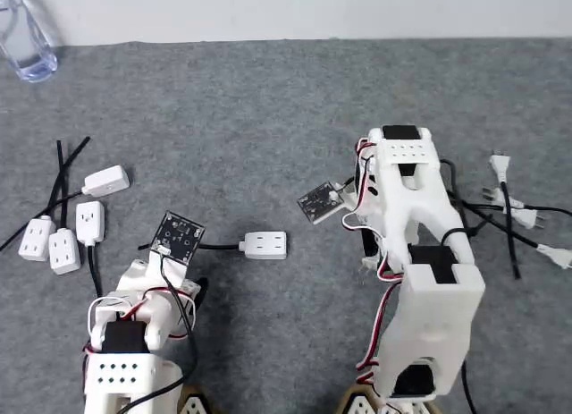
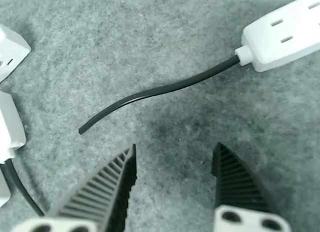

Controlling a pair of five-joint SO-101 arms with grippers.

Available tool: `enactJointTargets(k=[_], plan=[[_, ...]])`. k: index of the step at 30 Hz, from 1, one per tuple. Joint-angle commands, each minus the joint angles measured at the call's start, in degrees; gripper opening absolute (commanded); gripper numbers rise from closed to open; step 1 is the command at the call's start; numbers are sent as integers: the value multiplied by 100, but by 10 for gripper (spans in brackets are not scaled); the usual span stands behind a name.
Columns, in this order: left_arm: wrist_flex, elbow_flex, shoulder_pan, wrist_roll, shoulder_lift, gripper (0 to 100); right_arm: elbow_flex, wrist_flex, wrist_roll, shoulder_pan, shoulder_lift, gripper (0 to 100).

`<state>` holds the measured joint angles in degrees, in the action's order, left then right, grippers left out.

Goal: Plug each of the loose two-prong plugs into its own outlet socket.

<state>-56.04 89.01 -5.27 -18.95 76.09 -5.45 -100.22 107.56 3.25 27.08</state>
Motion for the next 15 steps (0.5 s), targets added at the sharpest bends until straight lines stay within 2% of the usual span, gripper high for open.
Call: enactJointTargets(k=[1, 5, 15], plan=[[114, -31, 26, -53, 62, 236, -141, -110, 211, -251, -40, 175], [114, -31, 35, -53, 62, 236, -141, -66, 527, -338, -48, 176], [220, -22, 35, -53, 62, 236, -149, -119, 527, -57, -119, 176]])
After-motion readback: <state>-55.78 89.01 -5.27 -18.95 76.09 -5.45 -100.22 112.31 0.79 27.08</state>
